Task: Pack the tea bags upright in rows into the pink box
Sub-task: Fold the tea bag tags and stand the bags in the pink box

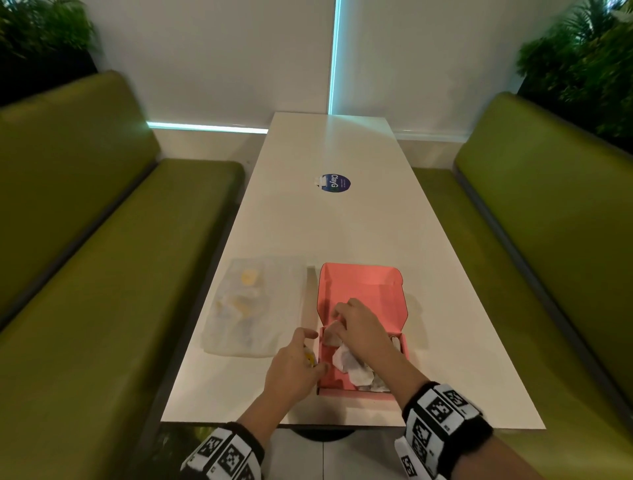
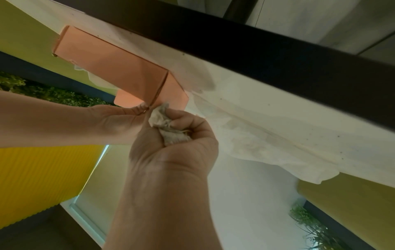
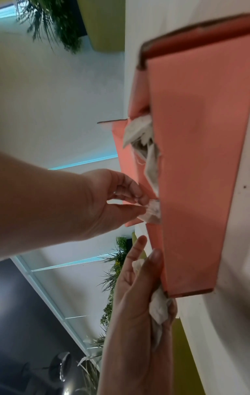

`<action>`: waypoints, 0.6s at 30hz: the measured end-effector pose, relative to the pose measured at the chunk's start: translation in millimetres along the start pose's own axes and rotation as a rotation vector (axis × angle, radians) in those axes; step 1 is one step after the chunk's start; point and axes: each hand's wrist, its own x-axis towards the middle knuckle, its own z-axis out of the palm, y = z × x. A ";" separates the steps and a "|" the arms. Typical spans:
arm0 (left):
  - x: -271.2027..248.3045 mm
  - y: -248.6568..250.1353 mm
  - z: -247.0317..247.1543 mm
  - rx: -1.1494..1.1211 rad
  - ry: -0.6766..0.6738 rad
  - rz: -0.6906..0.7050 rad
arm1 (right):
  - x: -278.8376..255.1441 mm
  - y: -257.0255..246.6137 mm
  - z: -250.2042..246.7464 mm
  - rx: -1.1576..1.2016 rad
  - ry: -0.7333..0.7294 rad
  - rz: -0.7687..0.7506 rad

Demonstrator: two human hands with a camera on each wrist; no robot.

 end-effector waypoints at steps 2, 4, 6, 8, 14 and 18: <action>-0.4 0.3 -0.3 0.002 -0.001 0.000 | -1.6 0.3 0.4 0.035 0.056 0.011; -0.4 0.3 -0.2 0.004 0.005 0.000 | -3.9 1.2 0.2 0.001 0.094 0.010; -0.8 0.6 0.0 0.009 0.010 -0.006 | -9.6 2.5 1.9 -0.123 0.080 -0.011; -1.4 0.1 0.8 0.006 0.012 -0.013 | -19.8 2.7 7.2 -0.258 0.036 -0.017; -0.7 -1.8 1.6 0.016 0.020 0.000 | -32.6 8.5 24.7 -0.574 -0.097 -0.033; -1.4 -3.5 1.3 0.021 0.032 0.048 | -35.3 11.4 15.7 -0.514 -0.081 -0.087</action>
